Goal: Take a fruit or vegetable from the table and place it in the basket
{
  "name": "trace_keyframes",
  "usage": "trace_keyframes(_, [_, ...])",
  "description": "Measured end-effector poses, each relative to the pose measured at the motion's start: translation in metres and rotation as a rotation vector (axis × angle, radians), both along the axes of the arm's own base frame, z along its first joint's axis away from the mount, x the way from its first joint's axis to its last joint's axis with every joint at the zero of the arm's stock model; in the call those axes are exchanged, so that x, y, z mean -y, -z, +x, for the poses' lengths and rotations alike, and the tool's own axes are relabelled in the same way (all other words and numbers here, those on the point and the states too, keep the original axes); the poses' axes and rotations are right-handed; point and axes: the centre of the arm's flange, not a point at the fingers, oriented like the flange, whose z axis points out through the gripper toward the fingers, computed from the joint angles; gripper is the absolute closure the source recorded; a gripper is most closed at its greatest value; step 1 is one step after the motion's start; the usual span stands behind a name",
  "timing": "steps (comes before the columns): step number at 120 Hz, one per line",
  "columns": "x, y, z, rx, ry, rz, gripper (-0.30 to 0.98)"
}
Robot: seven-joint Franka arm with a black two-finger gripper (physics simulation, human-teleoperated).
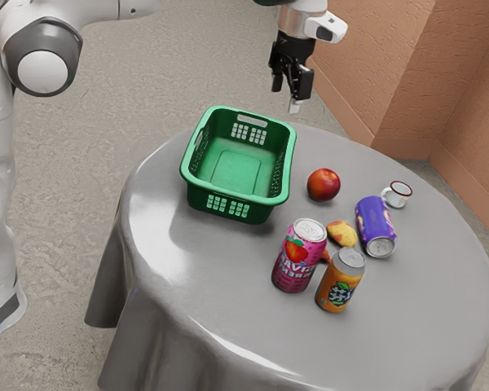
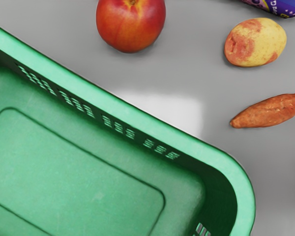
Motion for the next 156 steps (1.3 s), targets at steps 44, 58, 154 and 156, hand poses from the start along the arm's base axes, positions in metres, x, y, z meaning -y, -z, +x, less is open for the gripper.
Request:
trace_keyframes(44, [0.005,0.002,0.002,0.000,0.008,-0.005,0.00])
trace_keyframes(58, [-0.005,0.000,0.001,0.002,-0.008,-0.004,0.00])
trace_keyframes(154, [-0.041,0.102,0.092,0.019,0.260,0.158,0.00])
trace_keyframes(156, [-0.042,0.105,0.092,0.016,0.268,0.158,0.00])
